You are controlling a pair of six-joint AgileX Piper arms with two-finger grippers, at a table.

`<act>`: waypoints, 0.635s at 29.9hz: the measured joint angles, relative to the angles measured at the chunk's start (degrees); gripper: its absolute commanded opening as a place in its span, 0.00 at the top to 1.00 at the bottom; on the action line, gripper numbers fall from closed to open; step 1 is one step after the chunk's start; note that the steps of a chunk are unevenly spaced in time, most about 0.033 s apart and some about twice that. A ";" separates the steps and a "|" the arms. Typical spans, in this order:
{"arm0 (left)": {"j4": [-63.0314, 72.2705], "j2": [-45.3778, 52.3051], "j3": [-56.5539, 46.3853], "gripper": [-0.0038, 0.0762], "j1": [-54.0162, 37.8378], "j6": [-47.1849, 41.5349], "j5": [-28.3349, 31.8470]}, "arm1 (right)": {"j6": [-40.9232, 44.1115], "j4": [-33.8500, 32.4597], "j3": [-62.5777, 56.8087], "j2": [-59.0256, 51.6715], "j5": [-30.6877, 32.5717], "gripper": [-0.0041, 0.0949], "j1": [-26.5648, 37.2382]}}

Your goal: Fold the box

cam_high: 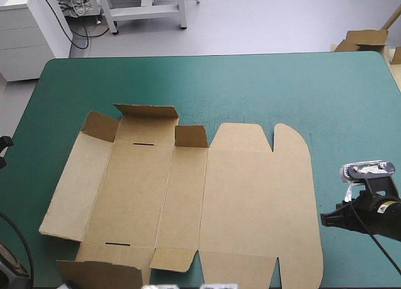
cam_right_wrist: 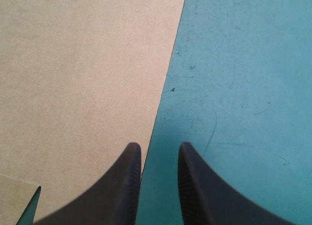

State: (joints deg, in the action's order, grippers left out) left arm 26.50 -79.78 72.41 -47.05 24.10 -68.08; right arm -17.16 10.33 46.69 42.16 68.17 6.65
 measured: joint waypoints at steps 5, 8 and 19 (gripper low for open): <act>-0.28 0.00 0.00 0.90 -0.04 1.01 -1.29 | 0.00 0.00 0.00 0.00 0.00 0.71 0.00; -0.45 0.00 0.00 0.78 -0.04 1.13 -2.29 | 0.00 0.00 0.00 0.00 0.00 0.71 0.00; 2.00 0.00 -2.40 0.06 -0.04 1.18 -2.50 | -0.90 0.00 0.00 0.00 0.00 0.71 0.00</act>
State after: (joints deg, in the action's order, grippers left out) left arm 28.50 -79.78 70.01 -47.10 25.28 -70.58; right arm -18.06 10.33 46.69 42.16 68.17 6.65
